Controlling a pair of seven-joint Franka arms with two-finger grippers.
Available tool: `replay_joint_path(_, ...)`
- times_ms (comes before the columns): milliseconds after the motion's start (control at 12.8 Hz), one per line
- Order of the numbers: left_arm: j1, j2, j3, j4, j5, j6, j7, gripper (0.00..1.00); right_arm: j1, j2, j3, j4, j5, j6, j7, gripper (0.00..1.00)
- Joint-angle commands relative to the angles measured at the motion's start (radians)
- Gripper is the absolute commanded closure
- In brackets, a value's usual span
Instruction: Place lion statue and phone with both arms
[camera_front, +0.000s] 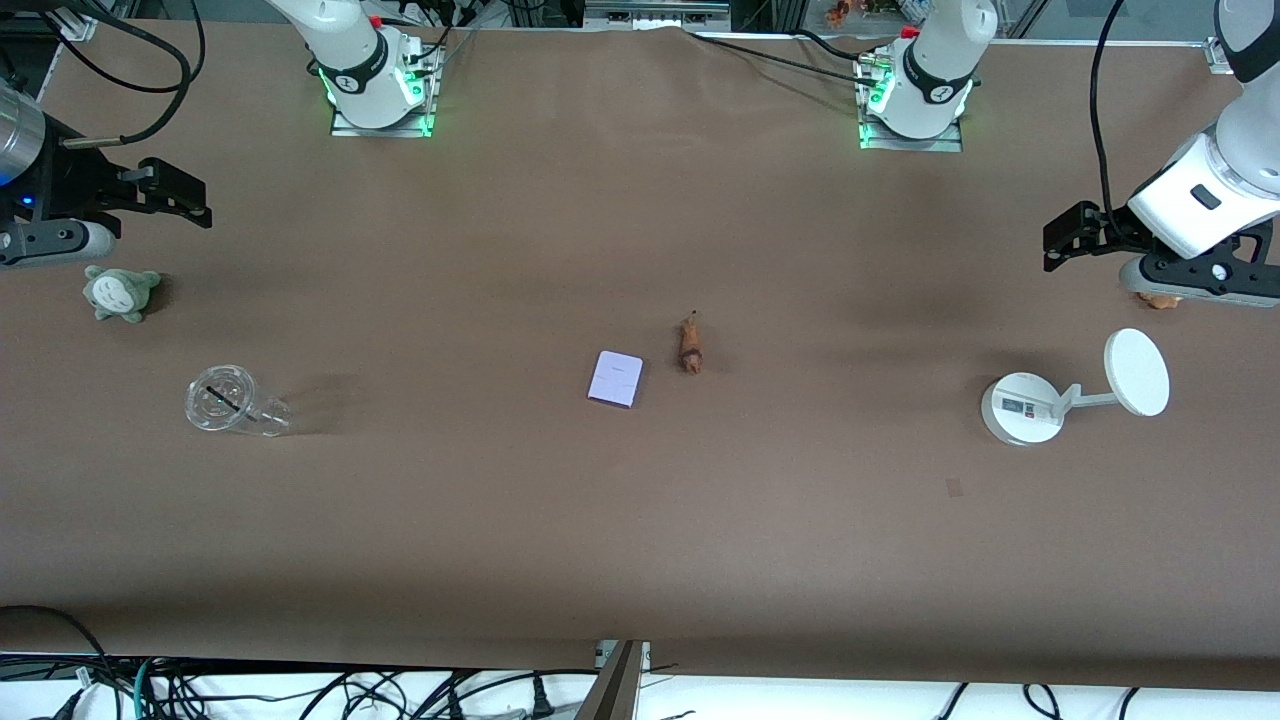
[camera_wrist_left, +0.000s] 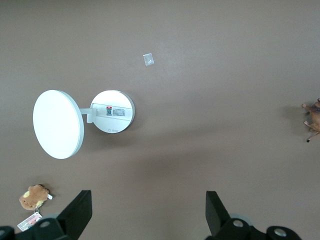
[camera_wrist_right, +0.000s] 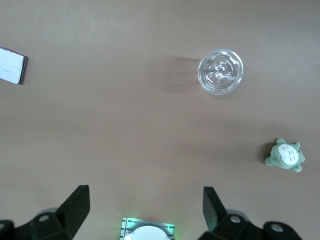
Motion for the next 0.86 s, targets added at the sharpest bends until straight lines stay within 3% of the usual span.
replay_joint_path(0, 0.002, 0.018, -0.001, 0.041, -0.015, -0.028, 0.007, 0.00, -0.021, -0.003, 0.024, 0.002, -0.013, -0.014, -0.015, 0.00)
replay_joint_path(783, 0.007, 0.021, 0.000, 0.040, -0.015, -0.030, 0.010, 0.00, -0.020, 0.003, 0.026, 0.003, -0.050, -0.020, -0.006, 0.00)
